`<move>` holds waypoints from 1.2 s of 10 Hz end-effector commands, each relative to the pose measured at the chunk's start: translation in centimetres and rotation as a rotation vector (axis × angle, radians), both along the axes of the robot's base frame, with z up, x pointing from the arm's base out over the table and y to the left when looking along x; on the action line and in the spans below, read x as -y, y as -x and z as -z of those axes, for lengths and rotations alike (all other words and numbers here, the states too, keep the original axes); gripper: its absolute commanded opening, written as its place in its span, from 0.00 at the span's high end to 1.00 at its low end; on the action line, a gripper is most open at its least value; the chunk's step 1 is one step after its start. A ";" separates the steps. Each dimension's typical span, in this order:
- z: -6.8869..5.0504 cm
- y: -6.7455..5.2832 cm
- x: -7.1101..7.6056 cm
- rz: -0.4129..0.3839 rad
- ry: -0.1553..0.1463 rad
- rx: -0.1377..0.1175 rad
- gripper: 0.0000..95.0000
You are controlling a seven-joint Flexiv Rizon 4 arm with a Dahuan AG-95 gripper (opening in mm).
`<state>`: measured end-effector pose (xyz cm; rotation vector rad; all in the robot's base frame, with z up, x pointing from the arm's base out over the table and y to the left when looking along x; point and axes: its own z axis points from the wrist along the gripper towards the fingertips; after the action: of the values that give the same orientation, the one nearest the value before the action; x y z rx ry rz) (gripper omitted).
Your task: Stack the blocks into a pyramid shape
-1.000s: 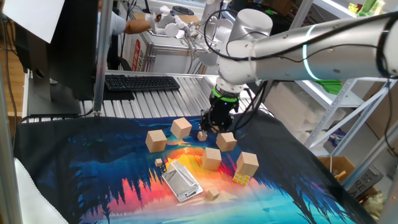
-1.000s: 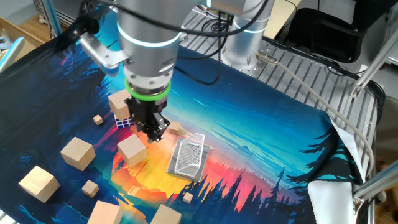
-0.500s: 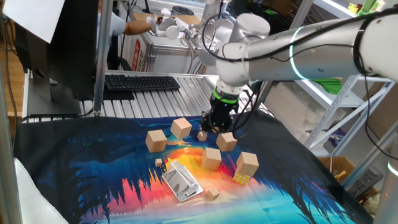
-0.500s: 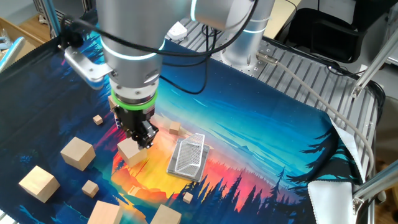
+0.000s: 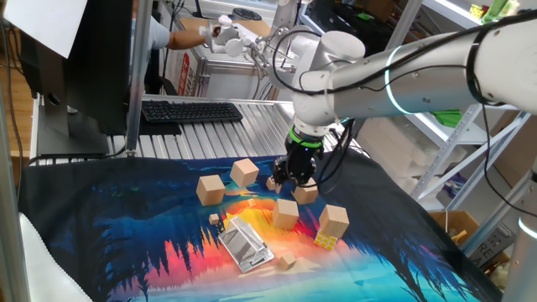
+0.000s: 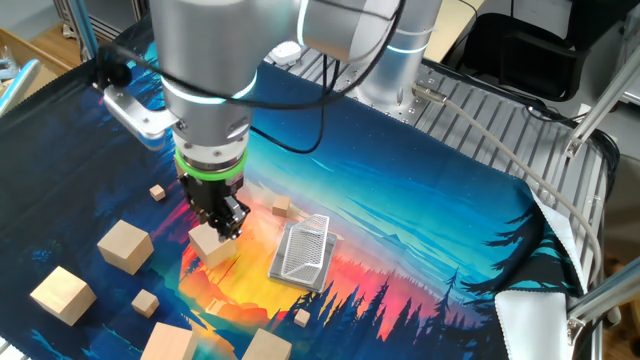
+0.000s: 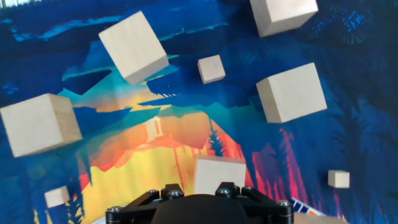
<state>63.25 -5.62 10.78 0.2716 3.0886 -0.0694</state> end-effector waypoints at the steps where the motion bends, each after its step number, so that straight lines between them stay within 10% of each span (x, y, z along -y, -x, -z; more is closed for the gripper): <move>1: 0.4 0.1 0.3 0.001 0.001 0.007 0.40; 6: 2.5 0.8 1.9 0.047 -0.012 0.016 0.40; 9: 2.6 0.8 1.9 0.089 -0.016 0.027 0.00; 12: 2.6 0.8 1.9 0.111 -0.021 0.032 0.00</move>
<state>62.35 -7.54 8.20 0.4409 3.0411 -0.0381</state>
